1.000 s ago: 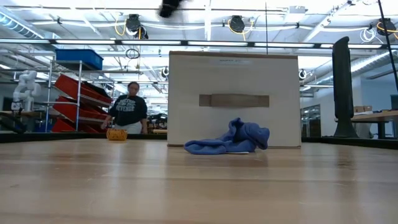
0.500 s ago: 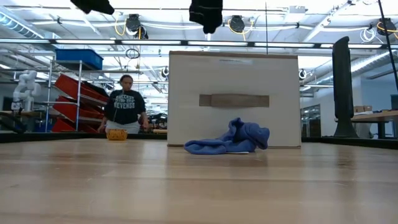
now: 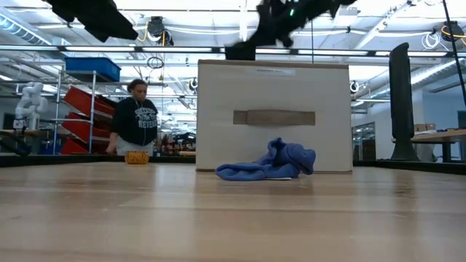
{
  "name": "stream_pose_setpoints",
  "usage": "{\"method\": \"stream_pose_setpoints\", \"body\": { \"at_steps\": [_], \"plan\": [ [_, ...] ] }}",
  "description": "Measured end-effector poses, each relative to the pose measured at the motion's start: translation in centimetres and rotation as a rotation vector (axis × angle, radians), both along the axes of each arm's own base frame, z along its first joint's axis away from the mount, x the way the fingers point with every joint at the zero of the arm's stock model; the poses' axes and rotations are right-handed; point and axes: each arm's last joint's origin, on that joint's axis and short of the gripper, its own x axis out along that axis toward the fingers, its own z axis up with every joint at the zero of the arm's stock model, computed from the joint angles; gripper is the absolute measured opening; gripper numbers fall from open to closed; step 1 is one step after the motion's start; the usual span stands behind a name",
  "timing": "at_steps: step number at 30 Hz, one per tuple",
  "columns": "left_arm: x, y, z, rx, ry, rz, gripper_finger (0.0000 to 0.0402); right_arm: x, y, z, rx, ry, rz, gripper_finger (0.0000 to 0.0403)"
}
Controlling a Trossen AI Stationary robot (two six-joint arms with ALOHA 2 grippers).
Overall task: Sort clothes
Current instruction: Put the black sock into the laundry organizer
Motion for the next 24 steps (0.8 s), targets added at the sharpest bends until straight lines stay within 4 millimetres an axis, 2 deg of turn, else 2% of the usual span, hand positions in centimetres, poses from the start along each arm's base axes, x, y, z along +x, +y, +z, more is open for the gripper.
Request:
{"method": "stream_pose_setpoints", "body": {
  "at_steps": [5,15,19,24],
  "plan": [
    [0.1,-0.1,0.1,-0.014,-0.011,-0.021,0.0125,1.4,-2.6,-3.6,0.161,0.046,-0.034,0.0],
    [0.1,-0.1,0.1,-0.02,-0.004,-0.035,0.0125,4.5,-3.9,-10.0,0.249,0.191,-0.019,0.0],
    [0.0,-0.1,0.1,-0.02,-0.001,-0.038,0.0125,4.8,-3.9,-11.1,0.295,0.211,-0.009,0.0004],
    [0.0,-0.2,0.1,-0.023,0.003,-0.047,0.0125,4.6,-3.8,-10.8,0.302,0.208,-0.016,0.0026]
  ]
}}
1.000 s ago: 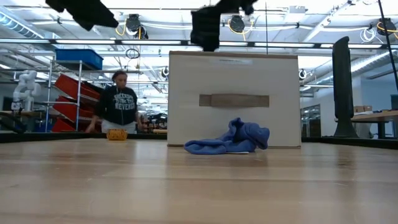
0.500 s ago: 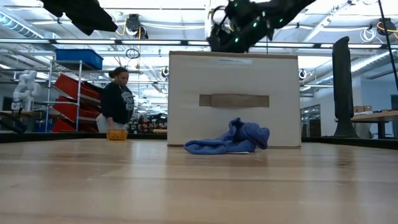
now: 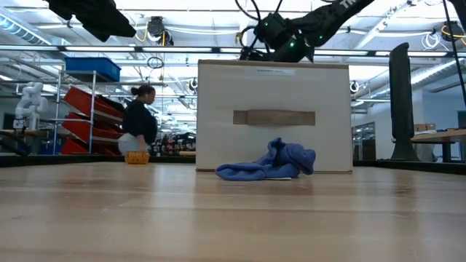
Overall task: Sort clothes
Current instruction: Put the black sock into the laundry organizer, then put the purple sock into the laundry organizer
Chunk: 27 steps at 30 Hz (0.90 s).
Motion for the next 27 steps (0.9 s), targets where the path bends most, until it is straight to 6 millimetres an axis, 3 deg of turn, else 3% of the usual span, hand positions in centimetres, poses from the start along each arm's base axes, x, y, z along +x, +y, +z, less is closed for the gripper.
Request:
{"method": "stream_pose_setpoints", "body": {
  "at_steps": [17,21,27],
  "plan": [
    [0.0,0.0,0.0,0.017,-0.002,-0.016,0.0125,-3.9,2.2,8.3,-0.064,-0.202,-0.01,0.0171],
    [0.0,0.0,0.0,0.018,-0.003,-0.016,0.0125,-5.0,3.8,10.4,-0.062,-0.257,0.011,0.0182],
    [0.0,0.0,0.0,0.019,-0.002,-0.017,0.0125,-5.6,8.4,12.3,-0.031,-0.291,0.18,0.0179]
  ]
}}
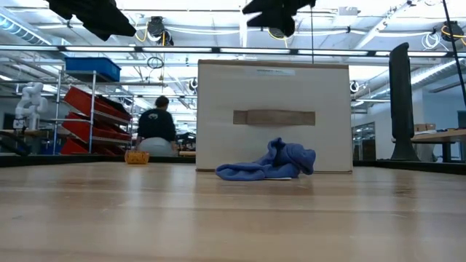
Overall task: Sort clothes
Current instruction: Put the purple sock into the laundry organizer
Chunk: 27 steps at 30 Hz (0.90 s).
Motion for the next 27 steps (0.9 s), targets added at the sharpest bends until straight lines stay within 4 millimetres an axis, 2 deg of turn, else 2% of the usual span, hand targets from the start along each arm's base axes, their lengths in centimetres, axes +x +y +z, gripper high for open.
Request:
{"method": "stream_pose_setpoints", "body": {
  "at_steps": [8,17,27],
  "plan": [
    [0.0,0.0,0.0,-0.001,-0.003,0.0,0.0125,0.9,6.6,-0.9,0.015,0.093,0.204,0.0176],
    [0.4,-0.2,0.9,-0.024,-0.095,-0.011,0.0125,2.0,12.3,-3.3,0.072,0.216,0.34,0.0176],
    [1.3,-0.7,0.5,0.0,-0.099,-0.024,0.0125,2.4,16.5,-7.1,0.023,0.425,0.187,0.0176]
  ]
}}
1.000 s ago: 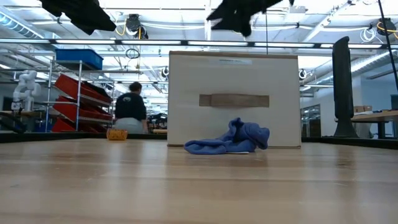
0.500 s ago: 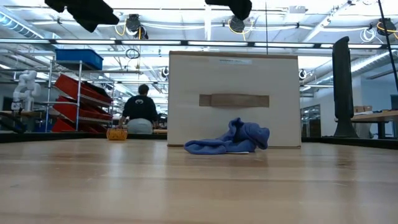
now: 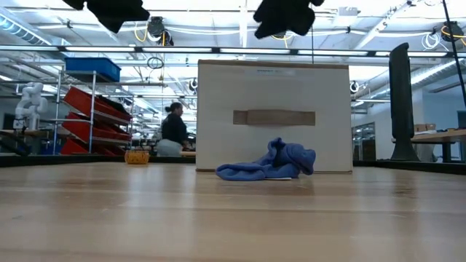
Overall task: Sort clothes
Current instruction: Put the purple sock into the laundry organizer
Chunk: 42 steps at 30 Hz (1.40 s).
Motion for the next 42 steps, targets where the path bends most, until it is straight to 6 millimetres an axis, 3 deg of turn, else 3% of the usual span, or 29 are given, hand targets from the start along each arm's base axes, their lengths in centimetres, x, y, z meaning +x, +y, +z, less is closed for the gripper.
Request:
{"method": "stream_pose_setpoints", "body": {
  "at_steps": [12,17,24,33,42],
  "plan": [
    [4.3,-0.7,-2.6,0.003,0.011,-0.102,0.0125,0.7,2.8,-4.4,-0.005,0.192,-0.008,0.0176],
    [6.2,-0.2,-4.6,-0.01,0.058,-0.093,0.0125,0.2,2.4,-6.0,-0.028,0.241,-0.062,0.0176],
    [9.0,1.6,-7.6,-0.068,0.077,0.048,0.0125,-1.0,1.5,-8.6,-0.015,0.319,-0.12,0.0176],
    [11.7,3.5,-11.6,-0.166,0.163,0.195,0.0125,-1.1,1.3,-8.8,-0.004,0.326,-0.139,0.0176],
    [14.6,3.0,-14.8,-0.151,0.246,0.173,0.0125,-0.9,1.3,-8.6,0.004,0.305,-0.136,0.0176]
  ]
}}
